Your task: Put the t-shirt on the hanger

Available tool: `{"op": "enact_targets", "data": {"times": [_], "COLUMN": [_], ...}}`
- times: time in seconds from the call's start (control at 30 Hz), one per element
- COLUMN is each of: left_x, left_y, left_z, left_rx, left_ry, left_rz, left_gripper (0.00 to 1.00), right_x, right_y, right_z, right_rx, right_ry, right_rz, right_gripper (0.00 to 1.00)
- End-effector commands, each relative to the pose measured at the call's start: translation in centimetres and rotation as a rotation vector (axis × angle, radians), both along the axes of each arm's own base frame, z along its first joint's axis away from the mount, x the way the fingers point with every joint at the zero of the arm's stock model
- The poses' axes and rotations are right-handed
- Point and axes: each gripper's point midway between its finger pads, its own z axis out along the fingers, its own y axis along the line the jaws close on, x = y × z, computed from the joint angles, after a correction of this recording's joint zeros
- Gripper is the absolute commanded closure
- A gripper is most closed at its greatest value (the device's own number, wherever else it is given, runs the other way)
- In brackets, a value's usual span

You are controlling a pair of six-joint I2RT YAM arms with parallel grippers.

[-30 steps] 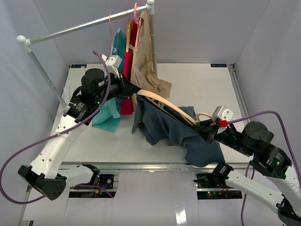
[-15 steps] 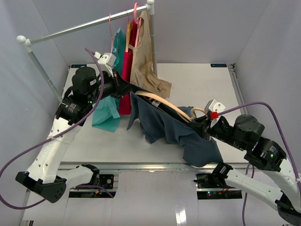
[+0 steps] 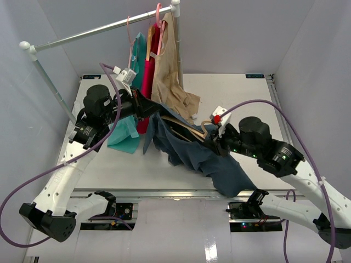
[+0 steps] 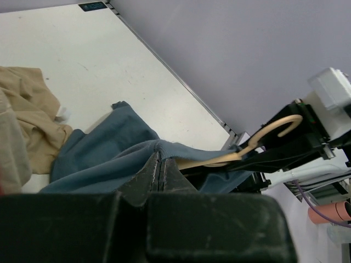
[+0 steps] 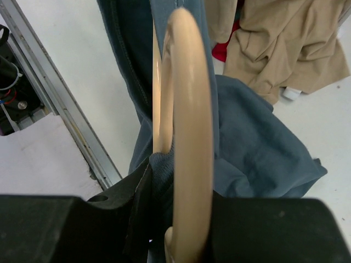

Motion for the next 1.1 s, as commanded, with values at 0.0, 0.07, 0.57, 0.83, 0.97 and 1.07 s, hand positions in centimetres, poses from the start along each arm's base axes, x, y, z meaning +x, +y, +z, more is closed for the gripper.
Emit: {"op": "enact_targets", "data": {"times": [0.0,0.07,0.57,0.83,0.97,1.07], "left_x": [-2.0,-1.9,-4.8,-4.5,-4.7,-5.6], "left_y": [-2.5,-3.6,-4.2,0.3,1.4,1.0], "left_z": [1.2,0.2,-1.6,-0.7,-1.1,-1.4], "left_rx": [-0.062,-0.04,0.173,0.415,0.493,0.506], "left_ry": [-0.057,-0.05,-0.173,-0.375,-0.453,-0.493], "left_rz": [-0.123,-0.128,-0.184,-0.085,-0.096,-0.172], "left_gripper": [1.0,1.0,0.29,0.21,0.23,0.25], "right_x": [1.6,2.0,0.8,-1.9,-3.4,-3.7], "right_y": [2.6,3.5,1.1,-0.6,-0.8,-0.8], "right_z": [3.3,3.6,4.0,3.4,3.2,3.4], "right_rx": [0.101,0.11,0.22,0.208,0.184,0.179], "right_ry": [-0.022,-0.023,-0.113,-0.121,-0.11,-0.106], "right_rz": [0.004,0.017,-0.015,0.052,0.12,0.139], "right_gripper": [0.92,0.92,0.92,0.92,0.92,0.92]}}
